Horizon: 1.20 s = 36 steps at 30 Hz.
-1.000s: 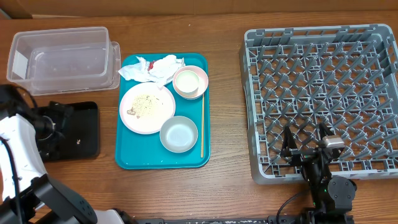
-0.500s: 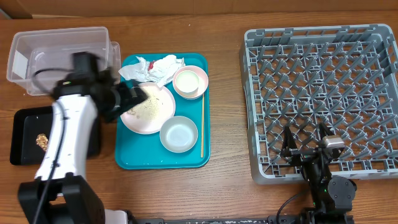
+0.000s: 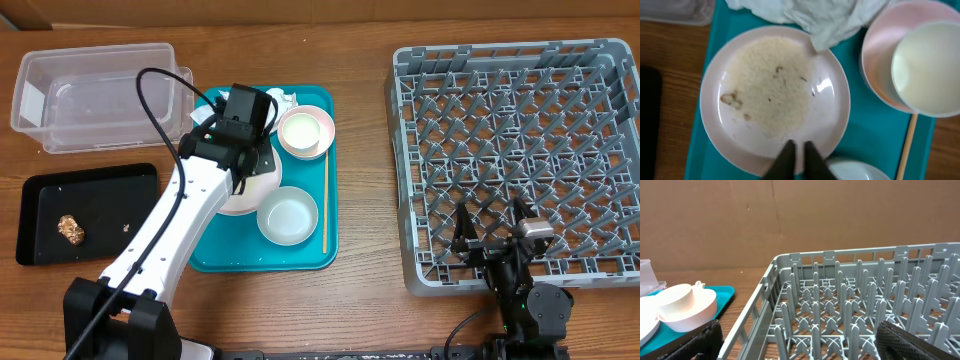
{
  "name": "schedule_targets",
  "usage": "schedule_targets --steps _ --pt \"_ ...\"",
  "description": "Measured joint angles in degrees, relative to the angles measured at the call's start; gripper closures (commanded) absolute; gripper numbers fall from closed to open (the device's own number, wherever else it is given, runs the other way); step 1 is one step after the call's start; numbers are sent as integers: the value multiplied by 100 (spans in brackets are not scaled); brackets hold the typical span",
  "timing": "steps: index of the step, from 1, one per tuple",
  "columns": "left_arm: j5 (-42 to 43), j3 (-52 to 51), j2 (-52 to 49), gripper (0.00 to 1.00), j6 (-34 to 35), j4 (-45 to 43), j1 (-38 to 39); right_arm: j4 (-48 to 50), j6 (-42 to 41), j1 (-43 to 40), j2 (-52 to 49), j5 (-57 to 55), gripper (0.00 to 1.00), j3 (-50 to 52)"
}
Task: Sort waste into correct bins and load items into the dishwasher
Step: 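Move left gripper to the white plate rim and grasp it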
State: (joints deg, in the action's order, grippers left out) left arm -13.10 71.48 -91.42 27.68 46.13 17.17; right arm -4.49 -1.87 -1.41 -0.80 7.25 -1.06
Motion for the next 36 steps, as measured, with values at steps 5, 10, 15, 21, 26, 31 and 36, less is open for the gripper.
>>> schedule_targets --steps 5,10,15,21,26,31,36 --pt "-155 -232 0 96 275 -452 0 0 0 0 0 0 0 0" --pt "-151 -575 0 96 415 -555 0 2 0 0 0 0 0 0" --pt "-70 -992 0 96 468 -817 0 4 0 0 0 -2 0 0" --pt "221 -1434 0 96 503 -1027 0 2 4 0 0 -2 0 0" --pt "400 -1722 0 96 507 -1255 0 0 0 -2 0 -2 0 0" --pt "671 -1816 0 96 505 -1279 0 0 0 -2 0 0 0 0" --pt "892 -1834 0 96 507 -1300 0 0 0 0 0 -2 0 0"
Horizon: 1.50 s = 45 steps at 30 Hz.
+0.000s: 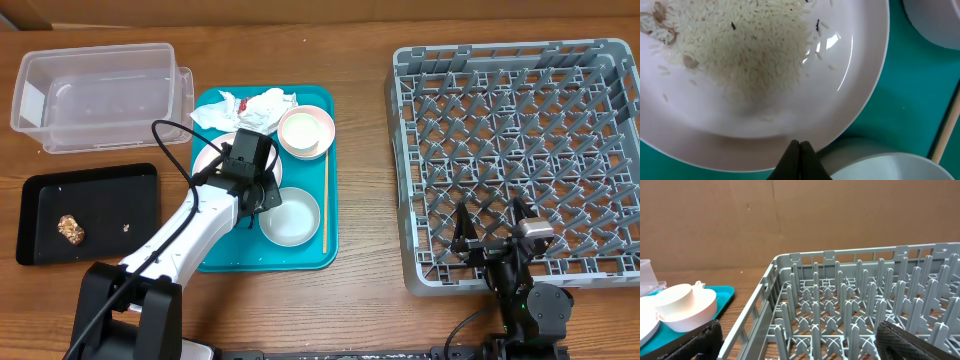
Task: Sort waste into correct bins and load items into the dishwasher
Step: 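Move left gripper to the white plate rim and grasp it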
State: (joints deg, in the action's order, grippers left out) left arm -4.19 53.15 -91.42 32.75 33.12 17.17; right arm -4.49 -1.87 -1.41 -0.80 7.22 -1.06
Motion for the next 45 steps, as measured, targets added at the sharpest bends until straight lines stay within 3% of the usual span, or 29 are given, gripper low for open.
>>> schedule_targets --steps 12,22,24,29,31,35,43,45 --pt "745 -2 0 96 -31 142 0 0 2 -2 0 0 0 0" --pt "820 153 0 96 -428 247 0 0 2 -2 0 2 0 0" --pt "634 293 0 85 -483 190 0 2 0 -2 0 2 0 0" --pt "127 459 0 42 -592 -188 0 2 2 -2 0 0 0 0" --pt "42 459 0 32 -616 -168 0 2 0 0 0 2 0 0" --pt "28 457 -7 32 -638 -179 0 2 2 -2 0 2 0 0" --pt "50 457 -632 51 -944 -490 0 0 0 -2 0 0 0 0" --pt "52 455 -769 51 -1049 -570 0 0 2 -2 0 0 0 0"
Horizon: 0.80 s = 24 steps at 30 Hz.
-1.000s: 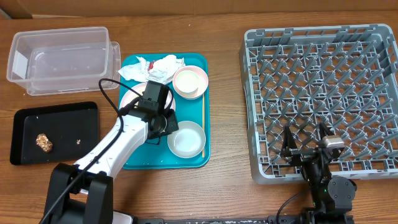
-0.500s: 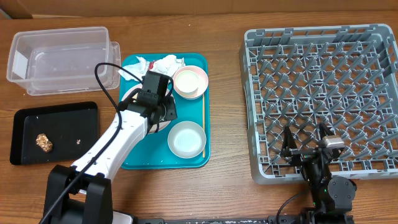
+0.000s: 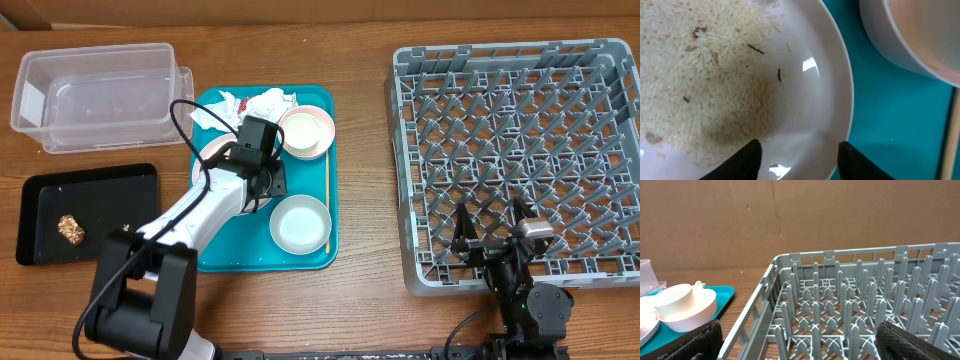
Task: Sort waste into correct bins and load items into the dishwasher
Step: 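Move left gripper to the white plate rim and grasp it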
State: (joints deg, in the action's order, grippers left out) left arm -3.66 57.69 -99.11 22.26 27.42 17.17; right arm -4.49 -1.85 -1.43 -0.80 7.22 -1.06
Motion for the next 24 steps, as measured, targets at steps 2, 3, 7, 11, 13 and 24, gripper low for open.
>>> schedule_targets --steps 2,3,7,11,13,24 --pt "-2 0 -46 51 -70 -63 0 0 -2 0 0 0 0 0" --pt "-2 0 -50 51 -107 -76 0 2 -2 0 0 2 0 0" --pt "-2 0 -50 51 -170 -111 7 0 -2 2 0 0 0 0" --pt "-2 0 -50 52 -334 -107 79 0 2 0 0 2 0 0" --pt "0 0 -50 55 -393 -105 151 2 0 2 0 2 0 0" --pt "20 31 -50 61 -433 223 236 4 -2 0 0 0 0 0"
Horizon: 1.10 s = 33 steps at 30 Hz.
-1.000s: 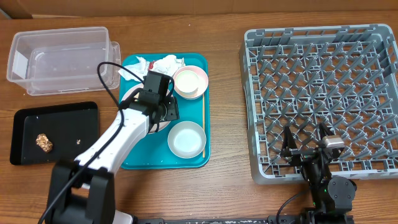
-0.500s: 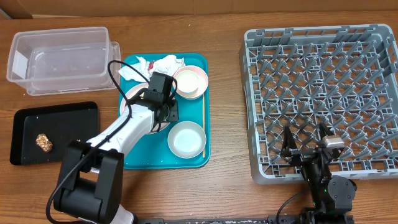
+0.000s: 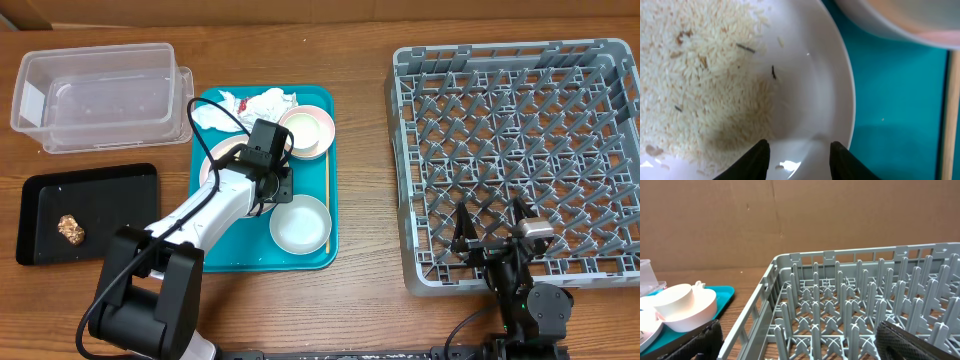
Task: Sort waste into correct bins and load items into the dishwasher
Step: 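Move left gripper to the white plate rim and grasp it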
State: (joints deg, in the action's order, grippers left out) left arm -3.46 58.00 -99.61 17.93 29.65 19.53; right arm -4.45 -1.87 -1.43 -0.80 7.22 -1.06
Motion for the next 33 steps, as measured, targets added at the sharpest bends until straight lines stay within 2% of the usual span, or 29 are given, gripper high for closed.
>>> schedule_targets --steps 4,7,8,15,20,30,33 --pt "0 144 17 59 4 240 0 -2 2 0 0 0 0 0" --pt "61 262 101 48 2 306 0 -2 2 0 0 2 0 0" --pt "116 295 138 48 17 308 0 -4 2 2 0 2 0 0" --pt "463 372 240 51 28 289 0 -2 2 0 0 2 0 0" --pt "476 372 28 60 133 249 0 -4 0 0 0 2 0 0" --pt "476 345 -446 58 181 247 0 -2 0 0 0 2 0 0" --pt "472 345 -446 63 181 247 0 0 2 0 0 2 0 0"
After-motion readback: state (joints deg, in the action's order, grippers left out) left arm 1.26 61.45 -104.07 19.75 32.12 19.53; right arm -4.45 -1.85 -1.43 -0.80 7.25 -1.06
